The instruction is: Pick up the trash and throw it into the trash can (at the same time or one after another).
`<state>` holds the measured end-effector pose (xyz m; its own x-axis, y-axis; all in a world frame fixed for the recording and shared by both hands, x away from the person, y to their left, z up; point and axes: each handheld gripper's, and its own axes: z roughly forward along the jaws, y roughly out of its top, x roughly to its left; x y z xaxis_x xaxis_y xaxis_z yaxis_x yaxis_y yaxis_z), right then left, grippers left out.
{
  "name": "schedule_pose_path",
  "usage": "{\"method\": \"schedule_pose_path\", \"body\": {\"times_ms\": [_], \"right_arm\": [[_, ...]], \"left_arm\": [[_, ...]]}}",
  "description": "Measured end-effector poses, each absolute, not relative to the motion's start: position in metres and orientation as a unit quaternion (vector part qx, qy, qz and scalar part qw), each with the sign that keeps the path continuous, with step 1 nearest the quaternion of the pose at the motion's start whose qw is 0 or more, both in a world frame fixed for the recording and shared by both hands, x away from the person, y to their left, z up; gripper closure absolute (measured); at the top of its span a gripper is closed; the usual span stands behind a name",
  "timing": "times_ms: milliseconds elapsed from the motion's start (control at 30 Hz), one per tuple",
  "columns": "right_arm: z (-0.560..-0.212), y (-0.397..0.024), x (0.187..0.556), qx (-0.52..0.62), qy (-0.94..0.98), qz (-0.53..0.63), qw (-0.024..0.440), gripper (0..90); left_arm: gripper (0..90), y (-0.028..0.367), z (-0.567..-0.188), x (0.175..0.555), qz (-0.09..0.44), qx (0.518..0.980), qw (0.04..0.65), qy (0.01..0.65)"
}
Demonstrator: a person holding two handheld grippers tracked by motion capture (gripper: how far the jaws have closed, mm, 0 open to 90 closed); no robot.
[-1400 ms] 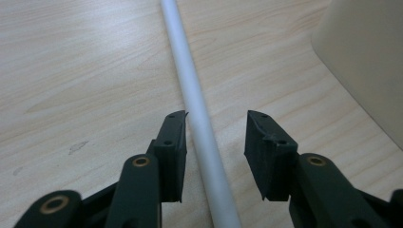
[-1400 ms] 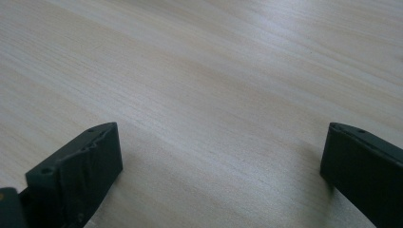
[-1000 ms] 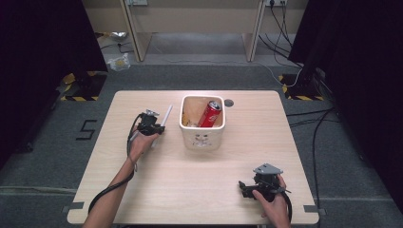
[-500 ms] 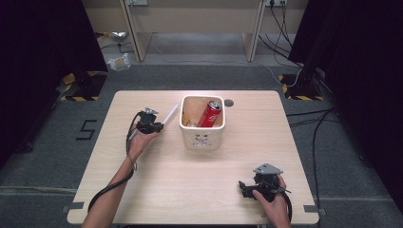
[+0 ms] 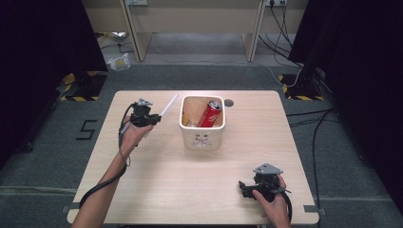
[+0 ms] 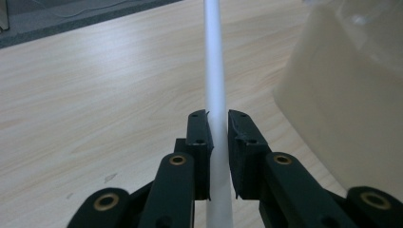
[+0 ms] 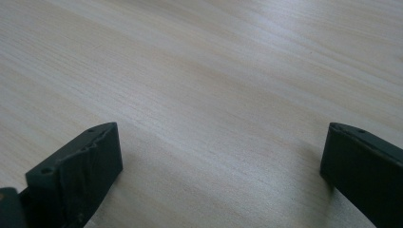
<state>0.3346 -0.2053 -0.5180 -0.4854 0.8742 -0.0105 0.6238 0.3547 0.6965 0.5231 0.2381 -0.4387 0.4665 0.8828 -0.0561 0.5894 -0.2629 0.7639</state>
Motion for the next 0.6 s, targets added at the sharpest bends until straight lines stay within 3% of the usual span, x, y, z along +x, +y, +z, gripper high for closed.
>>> {"method": "schedule_pose_path", "body": {"times_ms": [600], "right_arm": [[-0.518,-0.205,0.335,0.468,0.8,0.321,0.195,0.3]], "left_arm": [[78.9,0.234,-0.4,0.513,0.198,0.775,0.396,0.451]]}}
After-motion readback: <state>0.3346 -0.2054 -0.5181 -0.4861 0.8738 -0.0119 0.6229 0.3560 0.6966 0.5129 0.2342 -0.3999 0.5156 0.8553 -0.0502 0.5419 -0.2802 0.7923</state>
